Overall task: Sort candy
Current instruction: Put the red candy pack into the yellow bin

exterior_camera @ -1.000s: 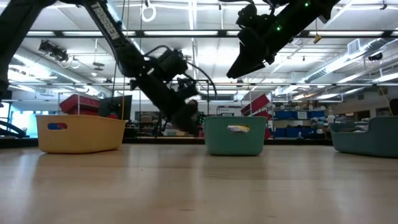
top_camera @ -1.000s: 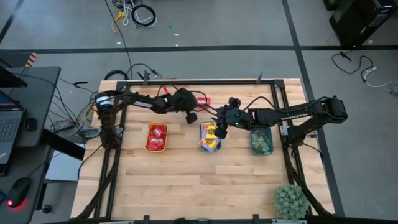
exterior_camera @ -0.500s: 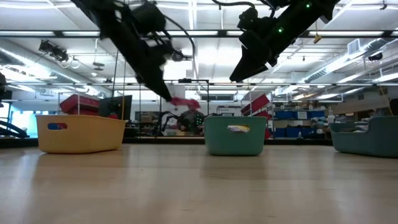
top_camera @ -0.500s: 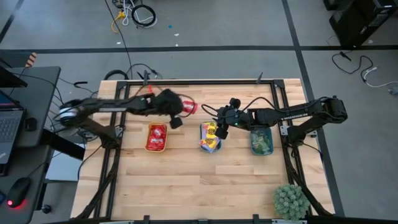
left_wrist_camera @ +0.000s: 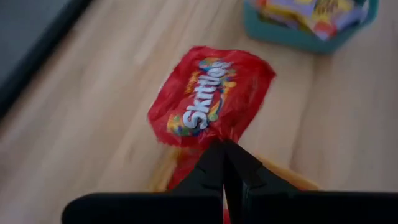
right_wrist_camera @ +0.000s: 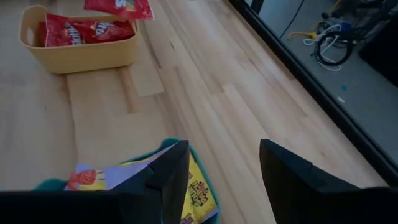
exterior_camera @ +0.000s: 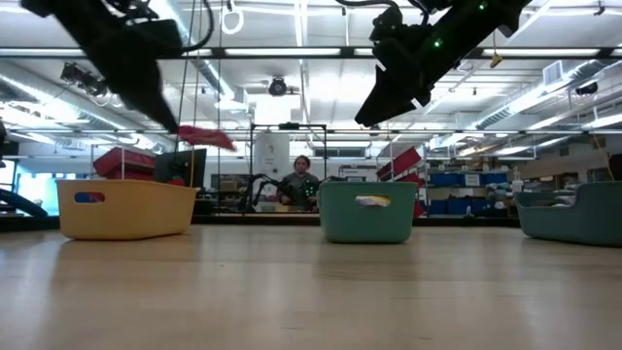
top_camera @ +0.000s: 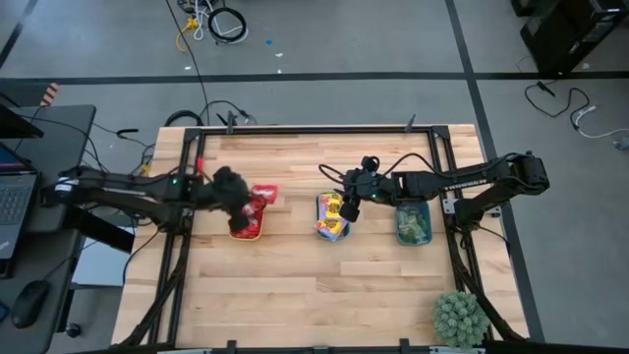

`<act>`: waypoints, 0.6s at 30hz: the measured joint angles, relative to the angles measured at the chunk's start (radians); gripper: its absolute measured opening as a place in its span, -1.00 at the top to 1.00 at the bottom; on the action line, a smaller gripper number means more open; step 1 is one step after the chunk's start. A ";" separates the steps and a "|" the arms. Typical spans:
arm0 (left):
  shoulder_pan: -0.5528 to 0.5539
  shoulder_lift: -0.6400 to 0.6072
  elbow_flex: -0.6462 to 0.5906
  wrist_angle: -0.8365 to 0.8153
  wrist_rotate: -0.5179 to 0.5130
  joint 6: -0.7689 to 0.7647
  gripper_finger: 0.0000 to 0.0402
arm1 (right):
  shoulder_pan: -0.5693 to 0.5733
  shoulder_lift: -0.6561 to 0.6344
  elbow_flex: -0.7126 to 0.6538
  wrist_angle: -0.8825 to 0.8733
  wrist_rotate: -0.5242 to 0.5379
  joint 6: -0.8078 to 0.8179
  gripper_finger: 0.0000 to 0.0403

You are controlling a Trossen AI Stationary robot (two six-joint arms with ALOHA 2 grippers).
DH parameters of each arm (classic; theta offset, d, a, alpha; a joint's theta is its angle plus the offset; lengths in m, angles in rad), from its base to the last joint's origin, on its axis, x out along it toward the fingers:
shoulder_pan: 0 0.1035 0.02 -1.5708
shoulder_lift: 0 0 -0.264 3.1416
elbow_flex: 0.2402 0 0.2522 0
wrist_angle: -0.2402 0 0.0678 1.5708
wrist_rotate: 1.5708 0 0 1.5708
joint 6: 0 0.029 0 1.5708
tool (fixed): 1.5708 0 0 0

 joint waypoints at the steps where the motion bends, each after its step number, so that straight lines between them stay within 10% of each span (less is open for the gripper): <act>1: -0.022 -0.014 -0.013 -0.015 -0.005 -0.030 1.00 | 0.003 0.000 0.000 0.000 0.000 0.002 0.10; 18: -0.145 -0.036 -0.172 -0.091 -0.070 -0.279 1.00 | 0.037 0.000 0.000 -0.001 -0.003 0.002 0.09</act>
